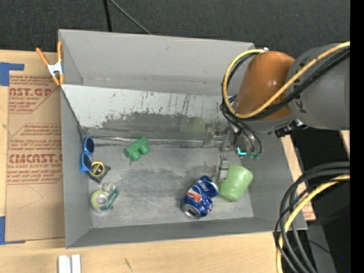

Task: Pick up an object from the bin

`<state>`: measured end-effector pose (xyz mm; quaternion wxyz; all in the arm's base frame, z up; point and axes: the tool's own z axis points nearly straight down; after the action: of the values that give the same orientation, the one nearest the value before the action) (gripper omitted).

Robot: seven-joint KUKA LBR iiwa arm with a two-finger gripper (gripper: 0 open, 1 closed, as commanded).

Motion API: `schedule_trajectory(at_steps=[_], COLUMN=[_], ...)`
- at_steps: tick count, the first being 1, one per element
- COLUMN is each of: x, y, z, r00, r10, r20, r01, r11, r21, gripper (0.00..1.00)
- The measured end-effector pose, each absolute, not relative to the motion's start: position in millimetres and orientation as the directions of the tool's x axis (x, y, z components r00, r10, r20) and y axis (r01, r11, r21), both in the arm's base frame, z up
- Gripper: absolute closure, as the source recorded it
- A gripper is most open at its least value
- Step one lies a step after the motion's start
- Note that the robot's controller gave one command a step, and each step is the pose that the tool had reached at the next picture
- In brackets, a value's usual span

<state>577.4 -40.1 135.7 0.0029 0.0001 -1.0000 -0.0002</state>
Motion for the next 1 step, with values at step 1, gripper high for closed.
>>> schedule_trajectory(at_steps=[1], x=[551.1], y=[3.0], z=[74.4], r00=[-0.92], r10=[-0.393], r20=[0.0], r01=[-0.393], r11=[0.92], r21=[0.004], gripper=[0.0])
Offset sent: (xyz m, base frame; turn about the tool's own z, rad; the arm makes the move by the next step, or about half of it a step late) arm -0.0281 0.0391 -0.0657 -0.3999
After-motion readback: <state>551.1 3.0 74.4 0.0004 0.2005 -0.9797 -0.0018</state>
